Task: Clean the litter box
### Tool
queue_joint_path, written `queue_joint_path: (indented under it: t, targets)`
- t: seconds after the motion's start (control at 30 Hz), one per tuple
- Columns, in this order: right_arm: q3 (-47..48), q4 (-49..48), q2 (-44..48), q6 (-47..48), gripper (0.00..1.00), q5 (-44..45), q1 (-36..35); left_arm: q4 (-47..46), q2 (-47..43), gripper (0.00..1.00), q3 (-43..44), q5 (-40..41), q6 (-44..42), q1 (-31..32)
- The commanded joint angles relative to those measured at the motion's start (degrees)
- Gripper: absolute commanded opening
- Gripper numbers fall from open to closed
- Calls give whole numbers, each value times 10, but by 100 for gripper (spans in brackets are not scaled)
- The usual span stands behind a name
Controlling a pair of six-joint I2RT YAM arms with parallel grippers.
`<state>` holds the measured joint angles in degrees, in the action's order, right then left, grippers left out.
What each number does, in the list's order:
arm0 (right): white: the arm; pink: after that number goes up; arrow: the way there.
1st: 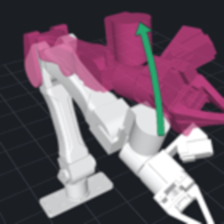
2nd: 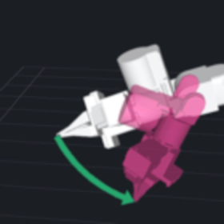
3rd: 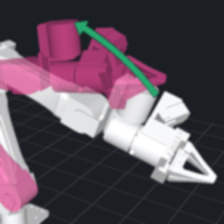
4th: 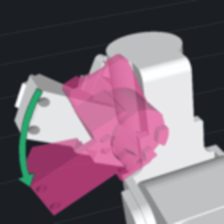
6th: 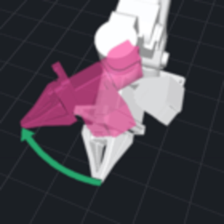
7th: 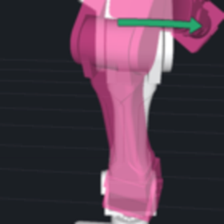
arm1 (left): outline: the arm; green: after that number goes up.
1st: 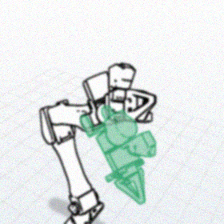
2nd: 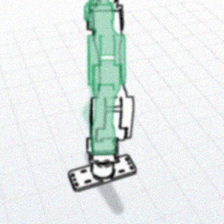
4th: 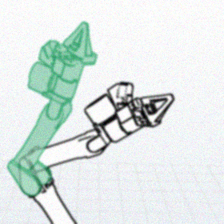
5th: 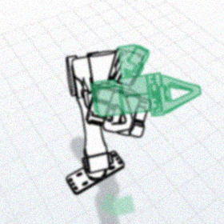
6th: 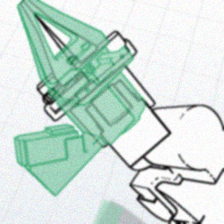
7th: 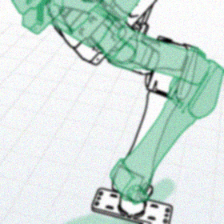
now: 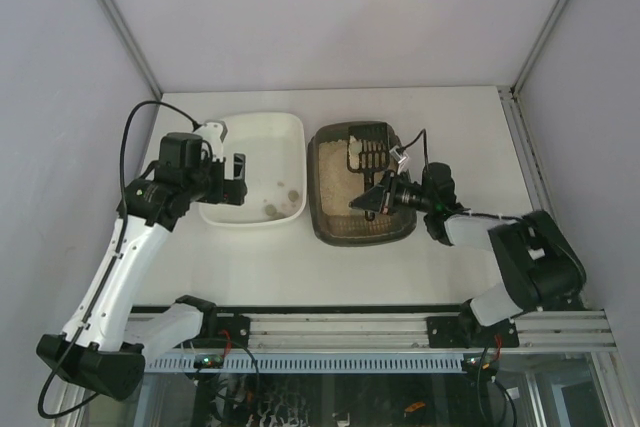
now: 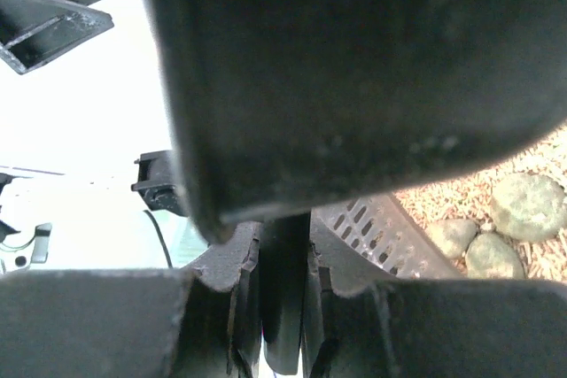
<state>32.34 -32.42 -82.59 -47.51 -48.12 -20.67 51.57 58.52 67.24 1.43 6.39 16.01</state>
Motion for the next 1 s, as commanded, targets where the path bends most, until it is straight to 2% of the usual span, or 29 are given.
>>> queue_joint_path:
  t: [0.0, 0.03, 0.1, 0.27, 0.4, 0.53, 0.67, 0.8, 0.87, 0.97]
  targets:
    - [-50, -456, -110, -186, 0, -37, 2, 9, -33, 100, -12, 48, -37, 1]
    - [-50, -515, -143, -227, 0, -33, 2, 7, -39, 100, -18, 49, -38, 1]
    - [-38, -537, -181, -253, 0, -32, -6, 6, -57, 100, -29, 46, -39, 1]
    - [-39, -536, -170, -203, 0, -12, -43, 1, -86, 100, -56, 44, -51, 1]
    - [-38, -533, -180, -199, 0, 11, -40, -9, -86, 100, -67, 92, -46, -1]
    - [-33, -403, -141, -132, 0, -1, -45, -24, -85, 100, -63, 122, -33, -40]
    - [-68, -424, -119, -158, 0, 13, 6, -27, -93, 99, -68, 95, -27, -69]
    - [-31, -268, -89, -91, 0, -36, -3, -36, -108, 100, -87, 75, -24, -93]
    - [-51, -277, -78, -100, 0, -26, 22, -35, -114, 100, -94, 71, -24, -96]
    - [-55, -316, -102, -166, 0, -21, 52, -39, -121, 100, -108, 59, -22, -100]
